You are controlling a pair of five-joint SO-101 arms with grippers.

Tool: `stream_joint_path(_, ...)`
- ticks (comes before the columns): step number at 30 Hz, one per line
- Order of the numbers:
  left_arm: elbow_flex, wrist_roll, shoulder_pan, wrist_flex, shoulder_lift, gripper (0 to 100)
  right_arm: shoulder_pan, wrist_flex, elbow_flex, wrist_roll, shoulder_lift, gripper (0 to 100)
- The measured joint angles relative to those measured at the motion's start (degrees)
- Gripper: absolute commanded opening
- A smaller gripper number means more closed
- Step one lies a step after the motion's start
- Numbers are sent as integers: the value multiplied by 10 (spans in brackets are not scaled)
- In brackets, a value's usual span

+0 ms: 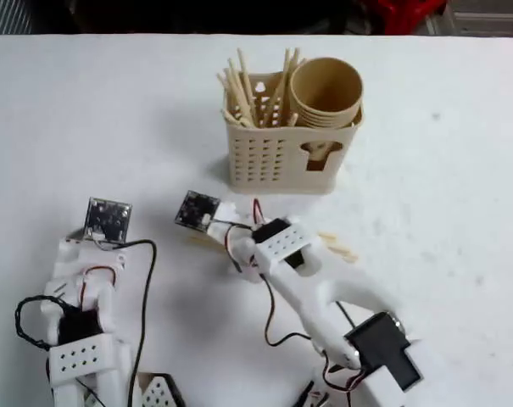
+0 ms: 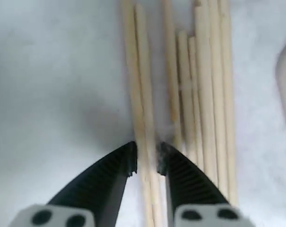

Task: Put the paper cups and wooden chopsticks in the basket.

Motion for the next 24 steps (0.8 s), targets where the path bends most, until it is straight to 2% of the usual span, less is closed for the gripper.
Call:
stream_joint_path(5, 0, 0, 0, 0, 0, 94, 0, 4, 0, 0, -7, 17)
stream_joint_path(13, 0, 0, 0, 0, 0, 94, 35, 47, 32, -19, -117, 18)
stream_joint_path(17, 0, 0, 0, 0, 0, 94, 28, 47, 52, -19, -143, 20)
stream_joint_path(24, 0, 0, 0, 0, 0, 94, 3, 14, 54, -29, -144, 148)
